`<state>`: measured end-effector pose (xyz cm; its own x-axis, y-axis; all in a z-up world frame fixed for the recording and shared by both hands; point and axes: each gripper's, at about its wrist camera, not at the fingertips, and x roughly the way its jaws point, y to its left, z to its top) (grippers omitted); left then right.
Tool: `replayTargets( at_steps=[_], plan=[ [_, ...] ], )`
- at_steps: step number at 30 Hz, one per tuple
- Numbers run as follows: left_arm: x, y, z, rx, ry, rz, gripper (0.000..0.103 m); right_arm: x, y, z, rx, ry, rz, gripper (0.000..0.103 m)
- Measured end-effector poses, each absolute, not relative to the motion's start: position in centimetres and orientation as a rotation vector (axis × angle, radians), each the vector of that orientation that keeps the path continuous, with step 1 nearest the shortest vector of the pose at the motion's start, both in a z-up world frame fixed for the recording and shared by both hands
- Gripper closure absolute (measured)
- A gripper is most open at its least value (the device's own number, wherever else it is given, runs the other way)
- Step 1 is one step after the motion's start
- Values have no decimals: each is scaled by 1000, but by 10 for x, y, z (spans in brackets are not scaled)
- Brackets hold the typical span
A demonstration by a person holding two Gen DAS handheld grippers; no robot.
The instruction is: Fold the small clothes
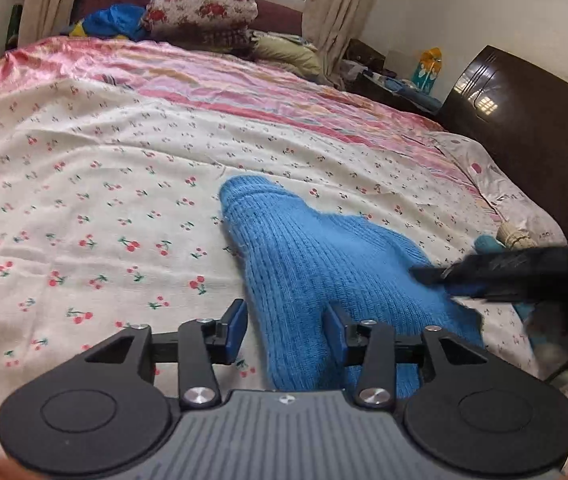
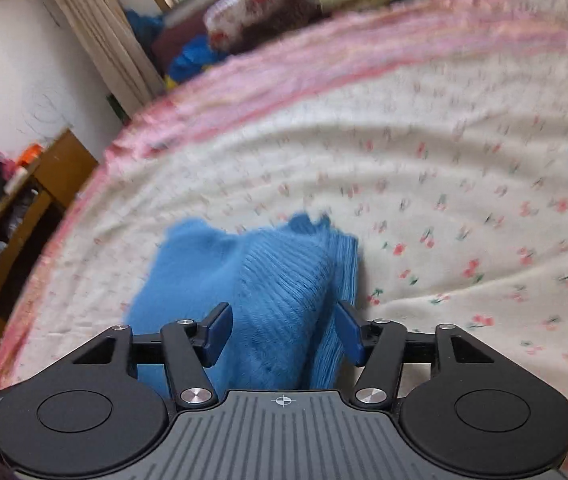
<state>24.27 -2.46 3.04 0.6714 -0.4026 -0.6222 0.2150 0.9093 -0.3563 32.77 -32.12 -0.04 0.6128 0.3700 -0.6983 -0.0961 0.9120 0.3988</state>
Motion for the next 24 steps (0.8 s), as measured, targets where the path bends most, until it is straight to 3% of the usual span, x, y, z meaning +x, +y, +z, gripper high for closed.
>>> replayTargets(
  at_steps=[1, 2, 6, 10, 13, 19, 22, 24],
  plan=[
    [244, -25, 31, -264, 760, -357, 52, 332, -320, -8, 341, 896, 276, 86],
    [245, -26, 32, -260, 756, -363, 52, 330, -323, -11, 349, 886, 273, 92],
    [247, -24, 32, -283, 751, -383, 48, 316, -344, -5, 369, 863, 251, 94],
    [252, -22, 27, -335, 783, -390, 48, 313, -346, -7, 388, 891, 247, 76],
    [259, -22, 30, -363, 792, -408, 47, 311, -344, -2, 410, 881, 275, 44],
    [282, -28, 9, -428, 874, -440, 31, 322, -347, -20, 480, 926, 282, 34],
    [290, -29, -2, -484, 908, -465, 29, 327, -348, -33, 562, 941, 317, 31],
    [288, -27, -3, -509, 905, -475, 34, 329, -349, -35, 606, 941, 337, 36]
  ],
)
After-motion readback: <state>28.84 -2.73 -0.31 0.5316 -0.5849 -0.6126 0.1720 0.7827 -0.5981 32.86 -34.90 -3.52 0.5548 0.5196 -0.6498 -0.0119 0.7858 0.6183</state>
